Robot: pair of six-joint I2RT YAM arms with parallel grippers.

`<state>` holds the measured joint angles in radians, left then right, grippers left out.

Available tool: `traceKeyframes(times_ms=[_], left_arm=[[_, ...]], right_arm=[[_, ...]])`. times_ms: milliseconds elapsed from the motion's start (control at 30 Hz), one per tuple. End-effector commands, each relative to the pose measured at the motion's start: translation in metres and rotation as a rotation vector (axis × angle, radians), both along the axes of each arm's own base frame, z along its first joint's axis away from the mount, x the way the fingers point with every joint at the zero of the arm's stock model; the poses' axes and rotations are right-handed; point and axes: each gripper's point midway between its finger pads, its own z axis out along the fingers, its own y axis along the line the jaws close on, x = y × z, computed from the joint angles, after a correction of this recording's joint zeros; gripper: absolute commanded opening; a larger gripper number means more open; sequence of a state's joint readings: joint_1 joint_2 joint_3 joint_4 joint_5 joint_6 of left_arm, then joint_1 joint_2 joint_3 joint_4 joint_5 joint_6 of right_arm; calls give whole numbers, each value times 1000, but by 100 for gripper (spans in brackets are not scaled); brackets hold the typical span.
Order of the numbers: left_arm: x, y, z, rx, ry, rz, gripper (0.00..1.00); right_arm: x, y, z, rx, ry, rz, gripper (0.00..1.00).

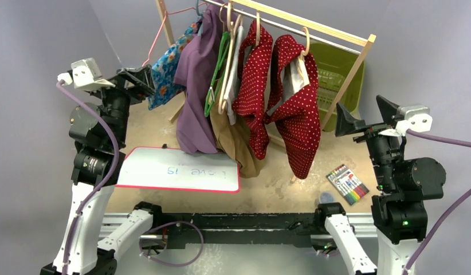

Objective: Remove the skirt from the hanger
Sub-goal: Pick up the hanger from the clothesline.

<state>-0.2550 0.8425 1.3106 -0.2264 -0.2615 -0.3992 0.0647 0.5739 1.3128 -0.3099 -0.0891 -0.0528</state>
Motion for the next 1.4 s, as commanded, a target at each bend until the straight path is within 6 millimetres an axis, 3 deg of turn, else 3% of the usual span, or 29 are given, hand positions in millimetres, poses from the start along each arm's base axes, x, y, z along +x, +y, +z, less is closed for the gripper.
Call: traceKeyframes(times_ms=[0, 300, 567, 800, 933, 1167, 1367], left_arm=[[-10, 12, 7, -40, -23, 24, 85], [-27, 32, 8, -90, -28, 71, 95], [-36, 37, 6, -111, -17, 76, 99], [-33, 30, 1, -116, 8, 27, 100], [-32, 22, -2, -126, 18, -17, 100], [-32, 11, -7, -135, 31, -80, 100], [-31, 1, -9, -135, 45, -137, 100]], right_arm=[[1, -8, 0, 79, 1, -42, 99], [8, -16, -13, 252, 94, -93, 99], [10, 14, -19, 232, 131, 57, 99], [26, 29, -27, 219, 236, 102, 99], [33, 36, -17, 201, 253, 127, 99], [35, 80, 5, 165, 288, 361, 97], [54, 101, 0, 152, 413, 437, 88]])
